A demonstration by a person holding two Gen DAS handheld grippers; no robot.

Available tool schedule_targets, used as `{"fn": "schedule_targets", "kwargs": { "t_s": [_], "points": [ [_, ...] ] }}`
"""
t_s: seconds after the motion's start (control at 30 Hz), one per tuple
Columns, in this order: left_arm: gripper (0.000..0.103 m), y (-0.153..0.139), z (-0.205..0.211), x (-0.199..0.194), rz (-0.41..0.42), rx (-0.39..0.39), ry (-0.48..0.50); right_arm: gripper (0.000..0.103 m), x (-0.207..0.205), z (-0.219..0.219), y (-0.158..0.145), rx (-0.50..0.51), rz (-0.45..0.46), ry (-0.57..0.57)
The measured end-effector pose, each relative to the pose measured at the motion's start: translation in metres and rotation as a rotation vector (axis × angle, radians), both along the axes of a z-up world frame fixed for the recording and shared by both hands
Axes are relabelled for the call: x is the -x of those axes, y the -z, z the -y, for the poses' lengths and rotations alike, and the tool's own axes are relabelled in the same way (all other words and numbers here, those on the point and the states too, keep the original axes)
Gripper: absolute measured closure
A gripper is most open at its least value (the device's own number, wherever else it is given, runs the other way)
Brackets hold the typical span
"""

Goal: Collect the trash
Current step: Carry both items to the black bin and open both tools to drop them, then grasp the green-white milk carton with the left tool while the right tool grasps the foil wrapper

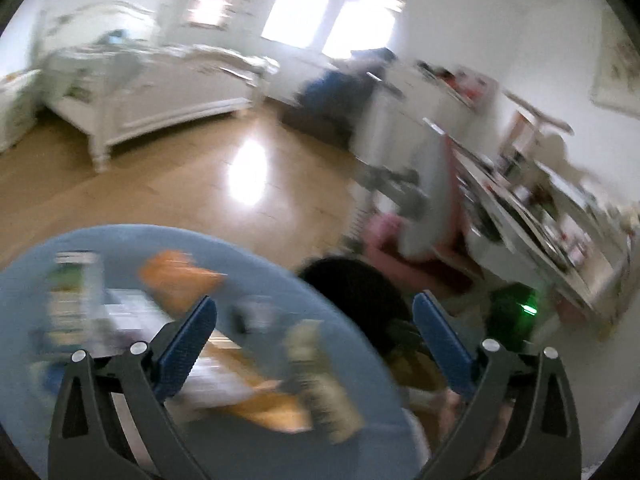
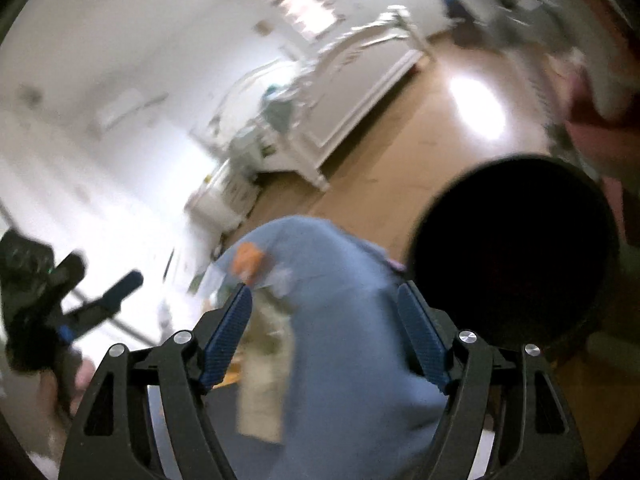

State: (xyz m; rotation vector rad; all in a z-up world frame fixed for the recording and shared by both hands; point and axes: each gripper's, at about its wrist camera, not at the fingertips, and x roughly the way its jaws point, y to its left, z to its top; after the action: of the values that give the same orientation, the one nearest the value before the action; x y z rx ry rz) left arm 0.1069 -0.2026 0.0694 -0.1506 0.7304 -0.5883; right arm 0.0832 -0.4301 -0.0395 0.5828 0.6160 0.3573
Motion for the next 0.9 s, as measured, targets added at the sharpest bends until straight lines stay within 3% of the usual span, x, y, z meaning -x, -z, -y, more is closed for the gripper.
{"fn": "schedule_targets", "kwargs": {
  "t_s": [0.13, 0.23, 0.43, 0.57, 0.6, 0.67, 0.73, 0.9],
  "points": [
    [0.006, 0.009, -0.075, -0.027, -0.050, -0.026, -0.175, 0.028, 0.000, -0.059, -0.031, 0.085, 0.070, -0.128],
    [0.006, 0.027, -0.112, -0.048, -0.120, -0.061, -0.242, 0.028, -0.004, -0.104, -0.049, 0.168, 0.107, -0.208],
    [0.006, 0.057, -0.119, -0.081, -0.185, -0.146, -0.229, 0.036, -0.026, -0.179, -0.057, 0.343, 0.122, -0.312],
    [0.007, 0.072, -0.111, -0.096, -0.197, -0.199, -0.211, 0.056, -0.044, -0.201, -0.044, 0.402, 0.062, -0.325],
    [0.010, 0.076, -0.108, -0.101, -0.195, -0.220, -0.212, 0.060, -0.048, -0.200, -0.038, 0.404, 0.050, -0.329],
    [0.032, 0.084, -0.104, -0.109, -0.210, -0.258, -0.209, 0.071, -0.053, -0.201, -0.033, 0.396, 0.034, -0.332],
    [0.047, 0.093, -0.101, -0.116, -0.238, -0.291, -0.200, 0.075, -0.055, -0.198, -0.028, 0.367, 0.021, -0.334],
    [0.052, 0.091, -0.111, -0.114, -0.197, -0.269, -0.210, 0.079, -0.053, -0.185, -0.023, 0.290, 0.020, -0.334]
  ]
}}
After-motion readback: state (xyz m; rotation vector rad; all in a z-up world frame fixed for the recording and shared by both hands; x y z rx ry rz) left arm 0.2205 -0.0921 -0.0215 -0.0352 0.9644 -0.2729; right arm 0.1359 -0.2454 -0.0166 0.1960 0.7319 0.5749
